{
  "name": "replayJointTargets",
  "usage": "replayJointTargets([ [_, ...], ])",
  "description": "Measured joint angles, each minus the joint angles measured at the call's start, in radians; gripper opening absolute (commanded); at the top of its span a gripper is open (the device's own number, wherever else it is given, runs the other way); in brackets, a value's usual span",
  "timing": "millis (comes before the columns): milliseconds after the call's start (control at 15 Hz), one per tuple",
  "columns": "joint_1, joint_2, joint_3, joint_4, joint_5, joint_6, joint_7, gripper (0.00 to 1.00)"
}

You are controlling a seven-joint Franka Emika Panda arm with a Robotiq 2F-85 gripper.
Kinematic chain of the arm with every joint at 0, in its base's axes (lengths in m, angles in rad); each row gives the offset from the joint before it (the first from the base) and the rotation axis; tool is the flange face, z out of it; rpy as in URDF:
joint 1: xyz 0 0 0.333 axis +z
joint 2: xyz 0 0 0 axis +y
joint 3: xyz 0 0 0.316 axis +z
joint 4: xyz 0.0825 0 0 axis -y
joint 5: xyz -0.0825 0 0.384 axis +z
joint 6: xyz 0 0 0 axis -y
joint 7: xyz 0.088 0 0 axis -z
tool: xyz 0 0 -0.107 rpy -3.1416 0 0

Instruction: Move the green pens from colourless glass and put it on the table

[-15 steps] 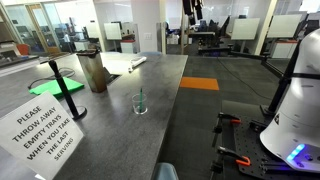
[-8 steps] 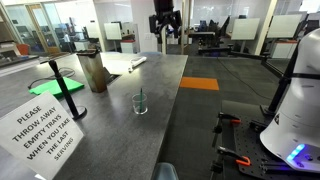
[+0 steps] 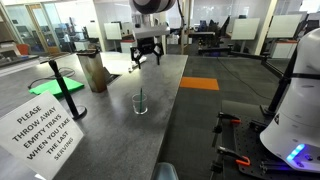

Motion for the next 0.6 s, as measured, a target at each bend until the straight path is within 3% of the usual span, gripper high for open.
replayJointTargets([
  [600, 0.049, 0.212, -0.038, 0.113, -0.001, 0.041, 0.074, 1.0],
])
